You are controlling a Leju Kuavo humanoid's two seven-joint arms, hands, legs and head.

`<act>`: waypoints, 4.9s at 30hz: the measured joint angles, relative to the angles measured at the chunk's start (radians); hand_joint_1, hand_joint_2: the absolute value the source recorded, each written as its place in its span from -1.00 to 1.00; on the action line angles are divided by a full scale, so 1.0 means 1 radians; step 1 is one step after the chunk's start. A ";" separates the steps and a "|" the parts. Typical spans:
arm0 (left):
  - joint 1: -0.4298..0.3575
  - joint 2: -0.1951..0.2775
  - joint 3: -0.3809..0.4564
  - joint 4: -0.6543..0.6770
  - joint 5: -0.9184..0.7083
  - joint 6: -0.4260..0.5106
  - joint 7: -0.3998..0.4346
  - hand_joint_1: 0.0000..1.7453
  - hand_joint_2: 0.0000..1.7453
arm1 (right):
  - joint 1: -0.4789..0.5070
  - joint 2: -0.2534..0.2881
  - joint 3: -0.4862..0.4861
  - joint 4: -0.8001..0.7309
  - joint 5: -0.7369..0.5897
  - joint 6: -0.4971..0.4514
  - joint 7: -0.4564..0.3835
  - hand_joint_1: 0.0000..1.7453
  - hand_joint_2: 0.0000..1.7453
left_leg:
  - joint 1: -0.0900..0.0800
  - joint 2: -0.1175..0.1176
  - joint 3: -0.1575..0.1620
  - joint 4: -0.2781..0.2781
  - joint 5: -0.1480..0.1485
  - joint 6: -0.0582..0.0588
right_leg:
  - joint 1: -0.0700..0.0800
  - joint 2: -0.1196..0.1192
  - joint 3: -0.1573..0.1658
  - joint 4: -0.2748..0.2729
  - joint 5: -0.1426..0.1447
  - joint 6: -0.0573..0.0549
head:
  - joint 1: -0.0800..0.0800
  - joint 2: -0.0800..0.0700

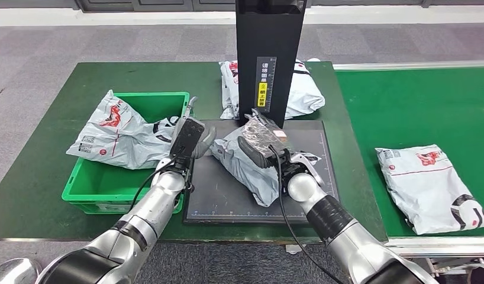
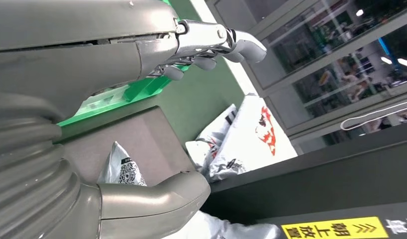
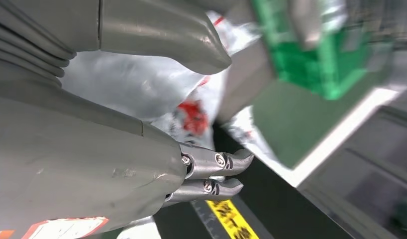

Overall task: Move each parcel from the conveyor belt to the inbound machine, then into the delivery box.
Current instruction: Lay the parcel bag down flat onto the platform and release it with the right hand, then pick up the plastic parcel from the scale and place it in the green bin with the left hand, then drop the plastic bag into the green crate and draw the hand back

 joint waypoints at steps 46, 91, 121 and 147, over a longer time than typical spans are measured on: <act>-0.076 -0.052 -0.517 0.226 -0.574 -0.104 0.288 -1.00 1.00 | 0.009 -0.056 -0.304 0.105 -0.426 -0.166 -0.262 -1.00 -1.00 | -0.001 0.000 0.000 0.001 0.000 0.001 | -0.001 0.000 0.000 0.000 0.001 0.001 | 0.000 0.000; 0.003 -0.019 0.494 -0.375 -1.142 0.332 -0.185 1.00 1.00 | 0.087 -0.080 -0.410 0.128 -0.442 -0.113 -0.238 -1.00 -1.00 | 0.000 0.002 -0.001 0.001 0.000 0.002 | 0.000 0.002 -0.001 0.000 0.001 0.002 | 0.000 0.000; 0.047 0.272 0.288 0.007 -0.960 0.146 0.166 -1.00 1.00 | 0.224 -0.163 -0.410 -0.048 -0.451 -0.087 -0.127 -1.00 -1.00 | -0.003 0.002 0.000 0.001 -0.001 0.003 | -0.002 0.001 0.001 0.000 0.000 0.002 | 0.000 0.000; 0.076 0.272 0.235 -0.071 -0.257 -0.242 -0.027 -1.00 -1.00 | 0.175 -0.174 -0.410 0.006 -0.362 0.011 -0.079 -1.00 -1.00 | -0.004 -0.008 0.005 0.001 0.001 0.005 | -0.003 -0.008 0.009 0.000 -0.001 0.003 | 0.000 0.000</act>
